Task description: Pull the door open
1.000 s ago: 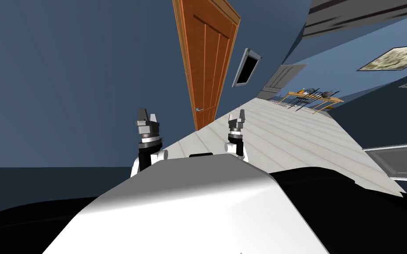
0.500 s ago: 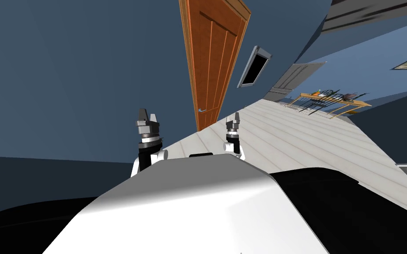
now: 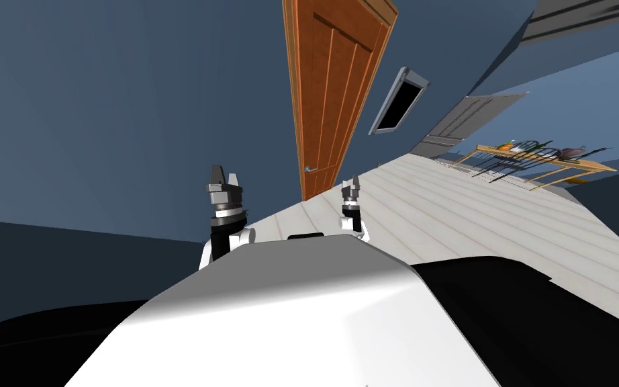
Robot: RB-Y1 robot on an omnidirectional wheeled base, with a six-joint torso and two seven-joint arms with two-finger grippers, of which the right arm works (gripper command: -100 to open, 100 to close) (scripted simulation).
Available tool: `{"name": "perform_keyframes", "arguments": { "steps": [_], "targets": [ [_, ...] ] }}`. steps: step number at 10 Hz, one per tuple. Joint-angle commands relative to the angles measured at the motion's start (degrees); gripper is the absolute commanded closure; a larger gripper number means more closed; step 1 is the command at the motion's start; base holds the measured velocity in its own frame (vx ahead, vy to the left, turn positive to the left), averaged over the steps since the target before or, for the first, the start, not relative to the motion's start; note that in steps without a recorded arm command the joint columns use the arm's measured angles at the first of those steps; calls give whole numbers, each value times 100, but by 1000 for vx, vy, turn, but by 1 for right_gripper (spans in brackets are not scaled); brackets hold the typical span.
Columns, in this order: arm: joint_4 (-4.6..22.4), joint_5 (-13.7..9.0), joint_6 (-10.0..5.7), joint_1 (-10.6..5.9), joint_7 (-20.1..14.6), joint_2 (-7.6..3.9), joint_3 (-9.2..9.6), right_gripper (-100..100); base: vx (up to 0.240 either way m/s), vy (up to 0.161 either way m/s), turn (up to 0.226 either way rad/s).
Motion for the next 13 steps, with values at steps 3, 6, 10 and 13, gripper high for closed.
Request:
{"name": "perform_keyframes", "arguments": {
  "steps": [3,6,10,13],
  "targets": [
    [533,-45,-124,-194,21,-92,-52,-100,77,-42,126],
    [1102,-94,-291,-417,51,-183,-100,-100,73,-34,156],
    [1811,-145,-466,-652,82,-271,-151,-100,59,-46,143],
    [2328,-179,-585,-811,104,-328,-185,-100,67,-46,120]
  ]
}}
